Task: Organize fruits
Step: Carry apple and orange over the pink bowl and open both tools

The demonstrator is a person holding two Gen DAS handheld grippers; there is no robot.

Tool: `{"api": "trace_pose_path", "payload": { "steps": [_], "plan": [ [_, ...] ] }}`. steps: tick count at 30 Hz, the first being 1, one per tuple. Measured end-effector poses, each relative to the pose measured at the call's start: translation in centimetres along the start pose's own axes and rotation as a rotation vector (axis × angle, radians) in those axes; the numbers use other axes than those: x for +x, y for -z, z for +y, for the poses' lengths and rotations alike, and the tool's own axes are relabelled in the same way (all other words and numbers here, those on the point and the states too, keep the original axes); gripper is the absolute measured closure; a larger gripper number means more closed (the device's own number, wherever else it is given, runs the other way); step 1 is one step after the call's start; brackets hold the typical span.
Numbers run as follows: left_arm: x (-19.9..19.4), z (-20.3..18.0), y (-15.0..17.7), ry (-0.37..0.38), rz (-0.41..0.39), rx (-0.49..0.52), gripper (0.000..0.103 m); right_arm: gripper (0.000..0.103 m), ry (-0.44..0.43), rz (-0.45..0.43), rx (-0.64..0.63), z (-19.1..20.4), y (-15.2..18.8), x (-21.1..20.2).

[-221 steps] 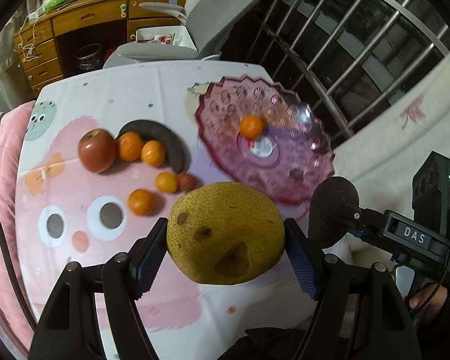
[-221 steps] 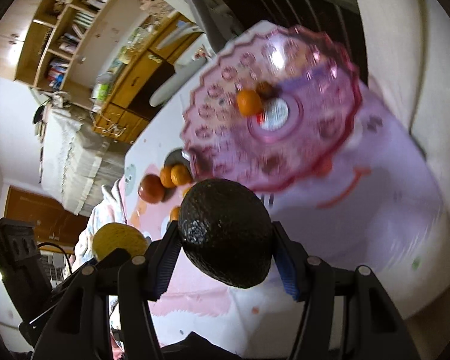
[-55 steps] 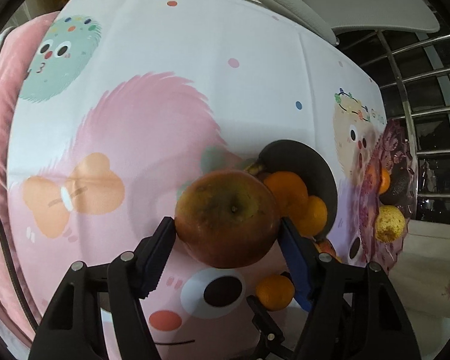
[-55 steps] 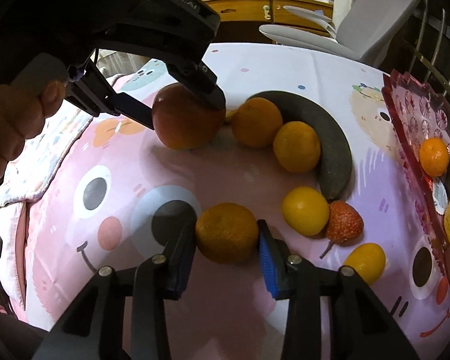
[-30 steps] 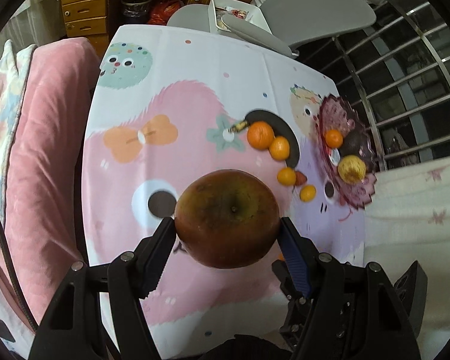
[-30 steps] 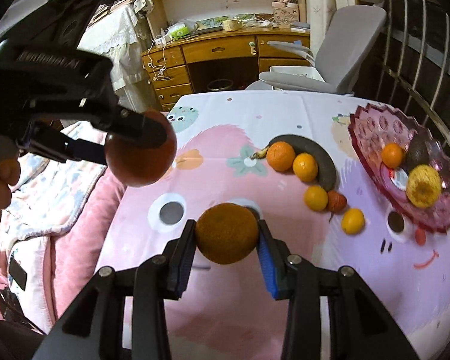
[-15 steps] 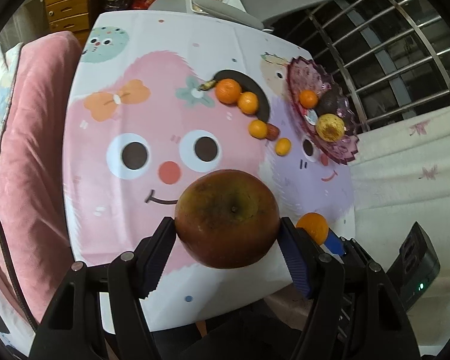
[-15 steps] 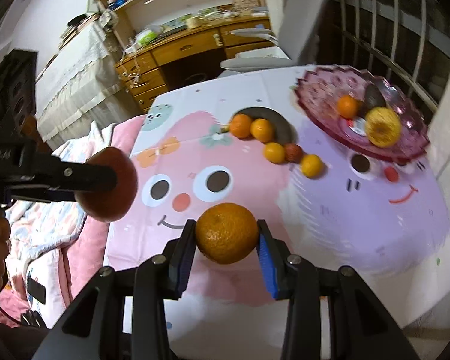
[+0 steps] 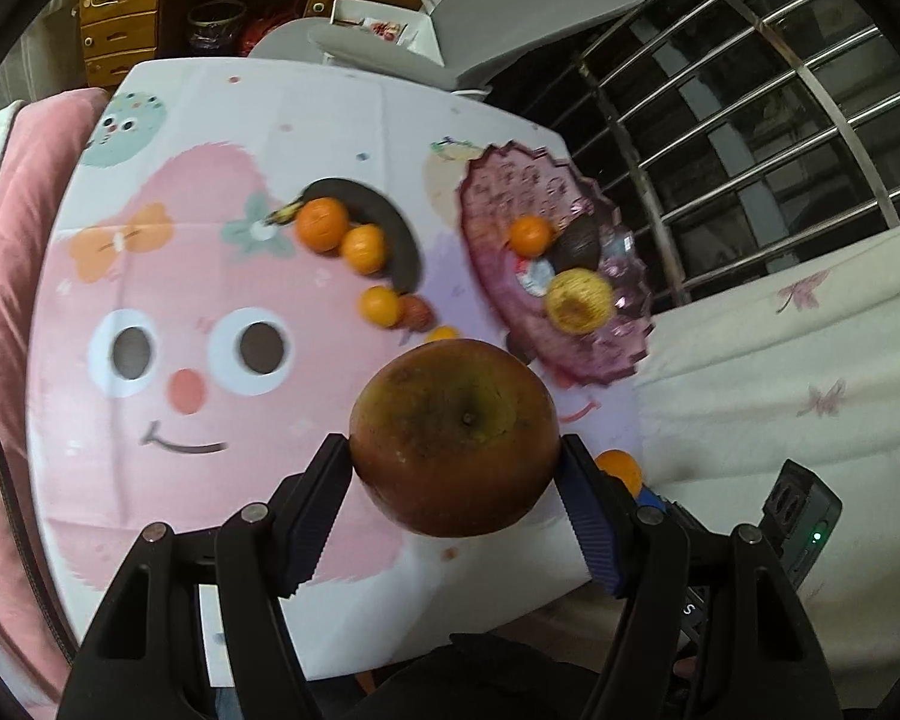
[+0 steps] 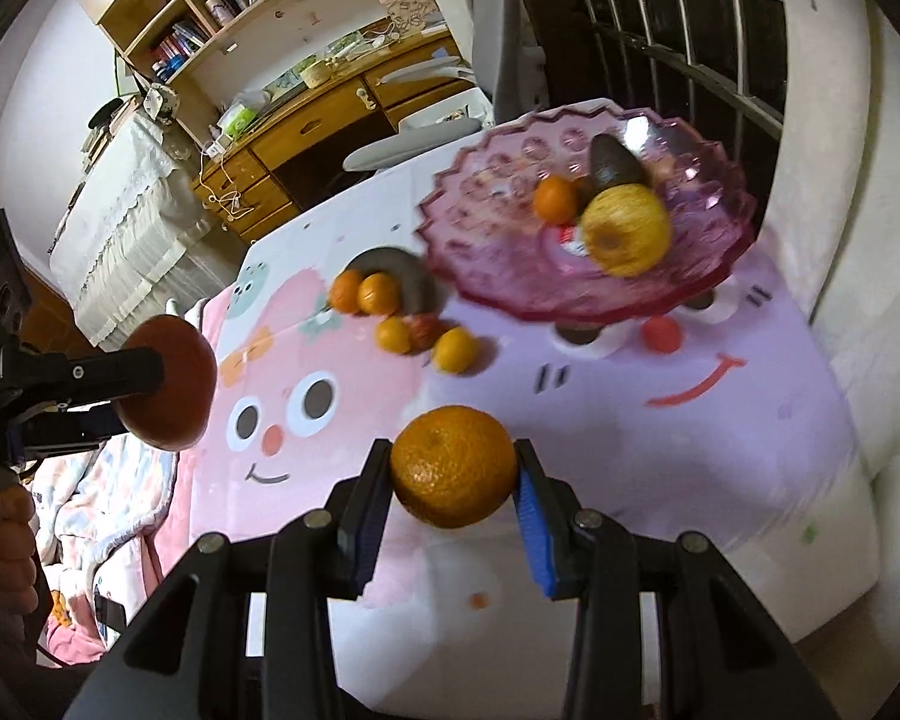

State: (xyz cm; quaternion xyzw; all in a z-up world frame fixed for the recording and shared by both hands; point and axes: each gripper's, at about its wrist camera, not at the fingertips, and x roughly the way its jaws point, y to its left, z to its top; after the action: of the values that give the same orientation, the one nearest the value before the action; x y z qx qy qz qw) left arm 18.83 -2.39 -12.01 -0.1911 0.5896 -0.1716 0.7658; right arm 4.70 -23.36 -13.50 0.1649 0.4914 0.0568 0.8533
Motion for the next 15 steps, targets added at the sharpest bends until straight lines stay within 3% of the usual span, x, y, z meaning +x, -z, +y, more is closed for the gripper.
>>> {"api": "trace_pose_path", "payload": {
  "steps": [15],
  "plan": [
    [6.0,-8.9,-3.0,-0.064,-0.082,-0.031,0.035,0.064,-0.081,0.042,-0.061,-9.5,-7.8,0.9]
  ]
}}
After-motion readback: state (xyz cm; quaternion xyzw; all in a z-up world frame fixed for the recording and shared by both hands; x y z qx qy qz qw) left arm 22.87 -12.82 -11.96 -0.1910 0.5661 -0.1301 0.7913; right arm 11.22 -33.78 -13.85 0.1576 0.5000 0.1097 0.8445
